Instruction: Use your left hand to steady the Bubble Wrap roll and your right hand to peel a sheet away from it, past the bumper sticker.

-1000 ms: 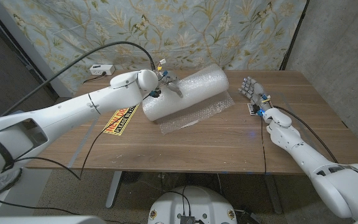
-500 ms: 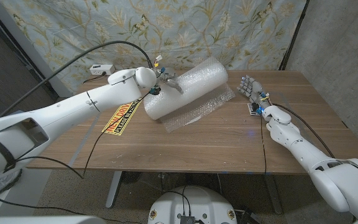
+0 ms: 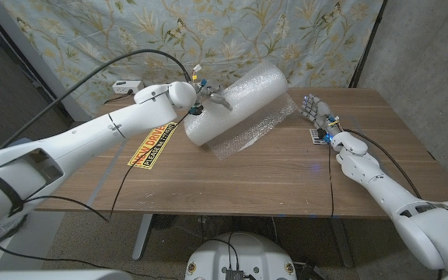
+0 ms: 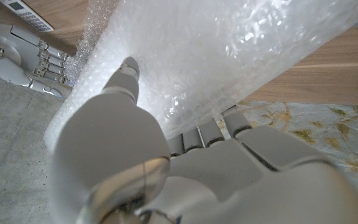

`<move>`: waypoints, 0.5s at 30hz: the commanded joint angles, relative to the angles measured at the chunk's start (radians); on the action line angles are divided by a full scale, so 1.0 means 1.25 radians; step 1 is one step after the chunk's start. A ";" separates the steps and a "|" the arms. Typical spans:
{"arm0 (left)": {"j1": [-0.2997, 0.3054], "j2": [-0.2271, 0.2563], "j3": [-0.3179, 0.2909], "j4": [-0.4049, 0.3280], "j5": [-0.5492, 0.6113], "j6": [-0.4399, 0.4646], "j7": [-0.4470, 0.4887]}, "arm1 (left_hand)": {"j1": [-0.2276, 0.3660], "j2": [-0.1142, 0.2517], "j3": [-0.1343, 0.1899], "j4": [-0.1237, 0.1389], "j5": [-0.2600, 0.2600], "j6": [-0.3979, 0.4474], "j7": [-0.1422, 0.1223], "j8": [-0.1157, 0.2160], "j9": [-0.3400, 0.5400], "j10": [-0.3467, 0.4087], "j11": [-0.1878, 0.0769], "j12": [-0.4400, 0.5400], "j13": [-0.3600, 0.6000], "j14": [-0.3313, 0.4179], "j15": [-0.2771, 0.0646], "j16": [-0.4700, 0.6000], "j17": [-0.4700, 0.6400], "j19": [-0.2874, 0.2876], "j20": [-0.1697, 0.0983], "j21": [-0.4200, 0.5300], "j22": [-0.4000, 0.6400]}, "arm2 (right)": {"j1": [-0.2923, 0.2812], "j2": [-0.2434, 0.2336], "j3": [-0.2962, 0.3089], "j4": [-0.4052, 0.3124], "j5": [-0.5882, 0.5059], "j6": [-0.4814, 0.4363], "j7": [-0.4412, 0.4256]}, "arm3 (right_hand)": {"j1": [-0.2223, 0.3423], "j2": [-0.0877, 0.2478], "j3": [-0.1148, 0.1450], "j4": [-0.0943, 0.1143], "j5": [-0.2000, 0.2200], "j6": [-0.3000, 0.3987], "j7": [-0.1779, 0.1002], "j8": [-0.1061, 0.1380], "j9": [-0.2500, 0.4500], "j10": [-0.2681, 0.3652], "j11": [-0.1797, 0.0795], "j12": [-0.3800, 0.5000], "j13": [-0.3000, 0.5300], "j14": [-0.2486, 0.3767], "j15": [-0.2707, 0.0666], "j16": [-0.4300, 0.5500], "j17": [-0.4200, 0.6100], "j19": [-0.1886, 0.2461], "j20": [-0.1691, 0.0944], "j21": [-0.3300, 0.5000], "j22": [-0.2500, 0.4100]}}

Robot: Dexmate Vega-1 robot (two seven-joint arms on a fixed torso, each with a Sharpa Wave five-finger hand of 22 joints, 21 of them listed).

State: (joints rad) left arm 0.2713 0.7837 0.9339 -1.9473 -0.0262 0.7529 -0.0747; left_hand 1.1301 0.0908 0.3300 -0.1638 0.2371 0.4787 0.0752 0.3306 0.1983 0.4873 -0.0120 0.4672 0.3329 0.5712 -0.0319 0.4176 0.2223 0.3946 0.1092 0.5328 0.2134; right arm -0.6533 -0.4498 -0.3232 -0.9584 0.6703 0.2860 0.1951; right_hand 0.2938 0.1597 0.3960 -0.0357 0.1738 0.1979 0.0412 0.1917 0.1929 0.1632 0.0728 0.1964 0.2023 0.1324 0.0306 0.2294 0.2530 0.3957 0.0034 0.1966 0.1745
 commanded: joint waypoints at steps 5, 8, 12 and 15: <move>0.069 -0.021 -0.086 0.006 -0.107 -0.031 0.084 | -0.002 0.003 0.013 0.010 0.004 0.003 0.005 -0.005 0.002 0.005 0.005 -0.001 0.003 0.007 0.003 -0.001 0.005 -0.002 0.003 0.007 0.003 | -0.027 -0.031 0.002 -0.058 -0.004 -0.031 -0.010 | 0.006 0.007 0.005 -0.003 0.001 0.000 -0.001 0.005 0.004 -0.001 -0.002 0.004 0.004 0.001 0.003 0.003 0.004 0.001 0.007 0.004 0.002; 0.076 -0.025 -0.093 0.007 -0.116 -0.033 0.097 | -0.001 0.003 0.013 0.009 0.005 0.004 0.008 -0.005 0.002 0.007 0.004 -0.001 0.004 0.007 0.004 -0.002 0.005 -0.003 0.004 0.007 0.003 | -0.025 -0.033 0.001 -0.059 -0.006 -0.034 -0.008 | 0.006 0.007 0.005 -0.003 0.001 0.000 -0.001 0.005 0.004 -0.001 -0.002 0.004 0.004 0.001 0.004 0.003 0.004 0.001 0.006 0.004 0.002; 0.085 -0.029 -0.110 0.012 -0.141 -0.037 0.104 | -0.002 0.005 0.014 0.010 0.006 0.003 0.009 -0.007 0.002 0.002 0.006 -0.004 0.006 0.004 0.006 -0.003 0.006 -0.006 0.005 0.008 0.003 | -0.021 -0.034 0.000 -0.055 -0.007 -0.034 -0.004 | 0.007 0.007 0.005 -0.003 0.001 0.000 -0.001 0.005 0.004 -0.001 -0.002 0.004 0.004 0.001 0.004 0.004 0.004 0.000 0.007 0.004 0.002; 0.092 -0.031 -0.121 0.015 -0.154 -0.041 0.114 | -0.002 0.005 0.015 0.010 0.006 0.002 0.009 -0.008 0.002 0.001 0.007 -0.005 0.007 0.004 0.006 -0.004 0.006 -0.007 0.007 0.009 0.003 | -0.018 -0.034 -0.001 -0.051 -0.008 -0.034 0.000 | 0.007 0.007 0.005 -0.003 0.001 0.000 -0.001 0.005 0.004 -0.001 -0.002 0.004 0.004 0.001 0.004 0.004 0.004 0.000 0.007 0.004 0.002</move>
State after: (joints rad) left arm 0.3478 0.7584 0.8368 -1.9389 -0.1392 0.7208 0.0156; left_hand 1.1286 0.0892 0.3299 -0.1638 0.2395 0.4806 0.0771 0.3235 0.1972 0.4909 -0.0084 0.4620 0.3396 0.5753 -0.0279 0.4142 0.2260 0.3892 0.1145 0.5382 0.2134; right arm -0.6784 -0.4820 -0.3212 -1.0170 0.6662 0.2519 0.1862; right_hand 0.2938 0.1597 0.3992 -0.0389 0.1738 0.1979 0.0412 0.1917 0.1929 0.1633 0.0728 0.1964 0.2023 0.1325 0.0305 0.2293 0.2530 0.3958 0.0034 0.1966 0.1744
